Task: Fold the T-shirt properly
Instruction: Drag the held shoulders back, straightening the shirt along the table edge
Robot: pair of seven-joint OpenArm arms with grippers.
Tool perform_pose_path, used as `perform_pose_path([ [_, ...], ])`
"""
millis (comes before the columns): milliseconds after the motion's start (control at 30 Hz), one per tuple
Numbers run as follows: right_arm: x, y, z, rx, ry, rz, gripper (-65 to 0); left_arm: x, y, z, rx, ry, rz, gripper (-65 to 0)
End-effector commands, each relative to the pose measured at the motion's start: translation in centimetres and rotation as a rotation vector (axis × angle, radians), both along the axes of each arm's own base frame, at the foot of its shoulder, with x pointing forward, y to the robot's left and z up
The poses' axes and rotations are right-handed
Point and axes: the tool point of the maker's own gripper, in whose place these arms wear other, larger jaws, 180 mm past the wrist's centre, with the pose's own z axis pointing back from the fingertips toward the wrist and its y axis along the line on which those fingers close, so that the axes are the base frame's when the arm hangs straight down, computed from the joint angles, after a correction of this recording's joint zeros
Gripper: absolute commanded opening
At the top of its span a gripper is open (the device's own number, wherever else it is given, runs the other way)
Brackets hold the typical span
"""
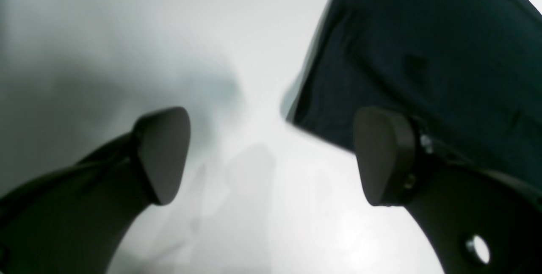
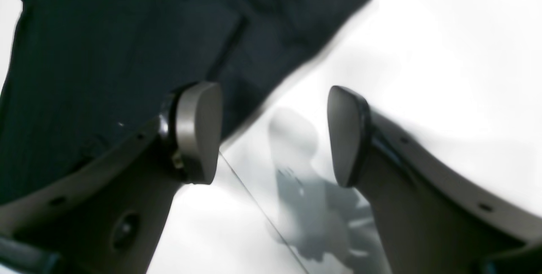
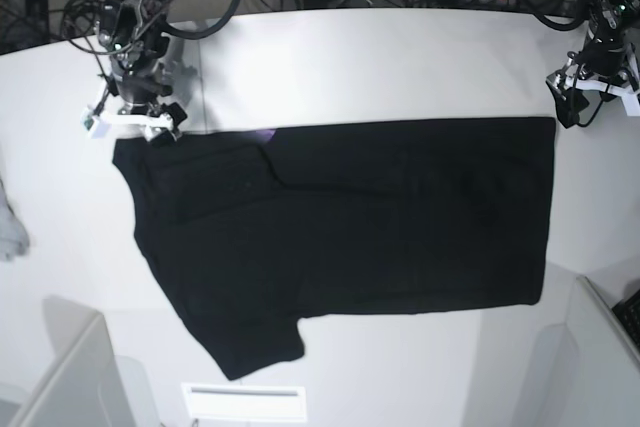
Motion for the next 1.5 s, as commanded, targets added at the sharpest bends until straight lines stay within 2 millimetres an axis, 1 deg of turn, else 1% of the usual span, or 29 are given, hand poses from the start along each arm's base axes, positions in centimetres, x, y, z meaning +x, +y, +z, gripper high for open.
perform_pose_path([
  [0, 0.7, -0.6, 0.6, -0.01, -0.041, -0.018, -27.6, 0.3, 0.4, 0.6, 0.007, -0.029, 0.005, -6.3],
  [67, 0.5, -0.8, -0.5, 0.003, -0.03, -0.038, -27.6, 0.1, 0.4, 0.2, -0.002, -0.021, 0.01, -6.3],
  [133, 0.7, -1.6, -1.2, -0.019, -0.025, -0.045, -27.6, 0.2, 0.2, 0.0, -0.008, -0.018, 0.006, -6.3],
  [200, 0.8, -1.7, -2.0, -0.016, -0.01, -0.047, -27.6, 0.2, 0.2, -0.1, -0.009, -0.018, 0.005, -6.3],
  [333, 1.7, -2.3, -2.9, -0.019, 0.007, -0.044, -27.9, 0.1, 0.2, -0.7, -0.026, -0.008, 0.014, -6.3],
  [433, 2.5, -2.3, -3.4, -0.008, 0.014, -0.044, -27.9, -0.3, 0.3, -1.5, -0.044, 0.008, 0.025, -6.3],
  [533, 2.9, -2.2, -3.7, -0.001, 0.016, -0.045, -27.9, -0.4, 0.4, -1.8, -0.05, 0.015, 0.028, -6.3],
  [633, 2.9, -2.0, -4.3, 0.007, 0.032, -0.044, -28.2, -0.1, 0.4, -1.8, -0.053, 0.008, 0.03, -6.3],
  [700, 2.6, -1.8, -4.9, 0.015, 0.049, -0.044, -29.0, 0.1, 0.5, -2.1, -0.059, 0.011, 0.035, -6.3],
  [733, 2.5, -1.8, -5.2, 0.017, 0.056, -0.045, -31.2, 0.2, 0.5, -2.2, -0.063, 0.009, 0.036, -6.3],
  [767, 2.5, -1.8, -5.3, 0.018, 0.058, -0.044, -35.1, 0.4, 0.5, -2.1, -0.064, 0.005, 0.037, -6.3],
  [833, 2.3, -1.7, -5.5, 0.02, 0.063, -0.044, -45.2, 0.4, 0.4, -2.3, -0.071, 0.006, 0.037, -6.3],
  [900, 2.4, -1.7, -5.5, 0.02, 0.062, -0.04, -57.6, 1.0, 0.4, -2.0, -0.073, -0.009, 0.036, -6.3],
  [933, 2.5, -1.5, -5.4, 0.021, 0.054, -0.028, -65.0, 1.4, 0.3, -1.9, -0.076, -0.016, 0.037, -6.3],
  [1000, 3.0, -0.9, -5.1, 0.025, 0.03, 0.014, -65.0, 1.8, 0.3, -1.7, -0.077, -0.026, 0.034, -6.3],
  [1067, 3.1, -0.5, -5.0, 0.029, 0.016, 0.046, -65.0, 2.8, -0.4, -1.7, -0.083, -0.036, 0.013, -6.3],
  [1233, 2.8, -0.5, -5.1, 0.029, 0.02, 0.046, -65.0, 3.9, -2.3, -2.9, -0.119, -0.016, -0.036, -6.4],
  [1333, 2.9, -0.5, -5.0, 0.028, 0.017, 0.046, -65.0, 4.3, -2.1, -3.2, -0.136, -0.022, -0.02, -6.4],
  [1433, 2.9, -0.6, -5.0, 0.027, 0.016, 0.045, -65.0, 4.3, -2.3, -4.0, -0.157, -0.011, -0.013, -6.4],
  [1467, 2.9, -0.6, -4.9, 0.026, 0.015, 0.045, -65.0, 4.7, -2.3, -4.0, -0.163, -0.018, -0.014, -6.4],
])
